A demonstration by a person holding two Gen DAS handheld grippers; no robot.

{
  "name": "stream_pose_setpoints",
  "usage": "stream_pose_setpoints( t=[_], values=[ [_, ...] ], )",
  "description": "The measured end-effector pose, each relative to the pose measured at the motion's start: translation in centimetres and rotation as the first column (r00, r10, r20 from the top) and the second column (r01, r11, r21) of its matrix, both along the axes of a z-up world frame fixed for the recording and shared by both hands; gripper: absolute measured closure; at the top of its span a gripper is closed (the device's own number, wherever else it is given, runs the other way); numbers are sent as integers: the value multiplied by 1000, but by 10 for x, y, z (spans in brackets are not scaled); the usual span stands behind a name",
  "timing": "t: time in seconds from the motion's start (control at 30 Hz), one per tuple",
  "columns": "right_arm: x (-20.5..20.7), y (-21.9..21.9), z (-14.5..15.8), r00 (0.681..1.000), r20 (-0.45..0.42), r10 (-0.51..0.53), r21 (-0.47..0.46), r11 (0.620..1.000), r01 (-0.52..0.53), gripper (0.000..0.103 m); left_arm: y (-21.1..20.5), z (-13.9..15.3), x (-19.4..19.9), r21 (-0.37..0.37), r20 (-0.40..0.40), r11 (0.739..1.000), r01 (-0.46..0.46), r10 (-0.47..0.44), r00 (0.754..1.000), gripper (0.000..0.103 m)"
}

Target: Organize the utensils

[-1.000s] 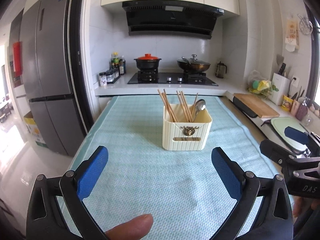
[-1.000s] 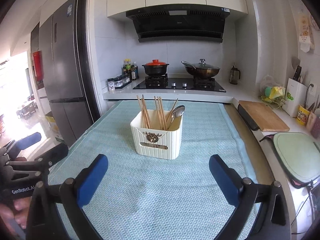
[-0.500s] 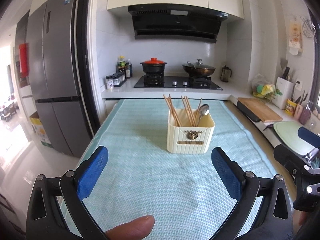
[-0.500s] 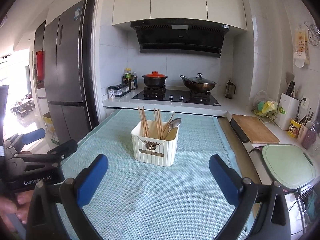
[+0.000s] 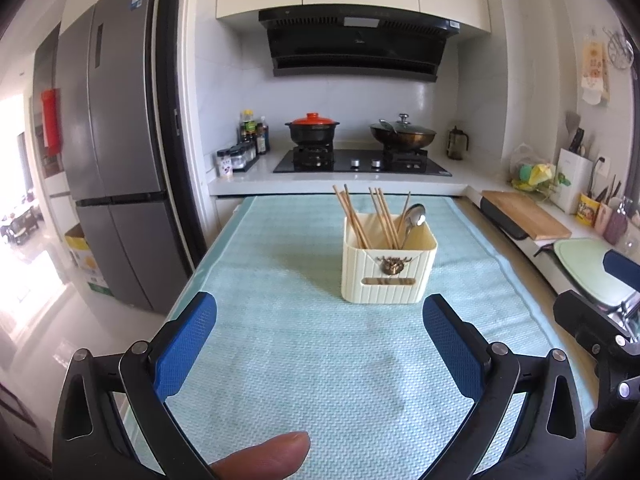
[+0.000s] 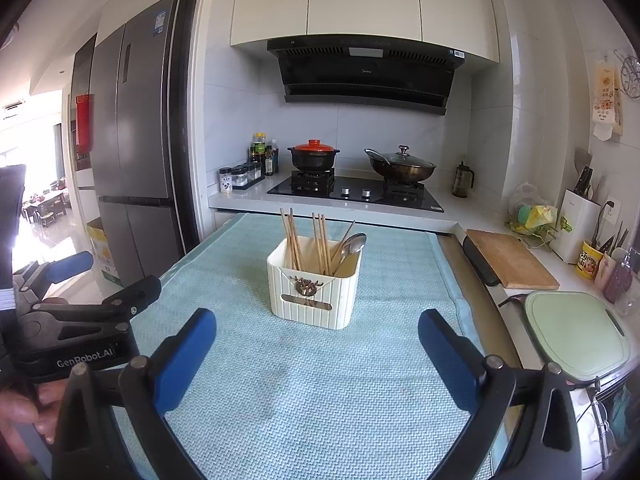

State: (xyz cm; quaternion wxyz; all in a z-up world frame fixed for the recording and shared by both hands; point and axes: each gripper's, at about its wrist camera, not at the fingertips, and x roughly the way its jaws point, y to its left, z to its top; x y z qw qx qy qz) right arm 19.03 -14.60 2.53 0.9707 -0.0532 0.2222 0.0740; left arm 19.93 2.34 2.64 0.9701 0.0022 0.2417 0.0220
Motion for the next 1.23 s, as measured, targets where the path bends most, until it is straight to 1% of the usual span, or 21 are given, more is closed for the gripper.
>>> stream_pose_setpoints(
  t=[0.8, 1.0, 1.17, 1.23],
  values=[
    [4, -4, -7, 1000, -29, -3, -7, 1000, 3, 0, -4, -8, 9, 12, -26, 1000, 11, -11, 1000, 0],
    [9, -5, -12, 999, -39, -18, -7, 1000, 17, 0, -6, -11, 11, 15, -34, 1000, 20, -20, 999, 0],
    [12, -4, -14, 999, -45, -25, -16, 1000, 24, 0, -2, -14, 11, 1, -25, 1000, -8, 8, 1000, 0],
    [13, -4, -15, 999, -48, -26, -14, 1000, 25, 0, -3, -13, 12, 26, -14, 1000, -14, 14, 1000, 0]
  ],
)
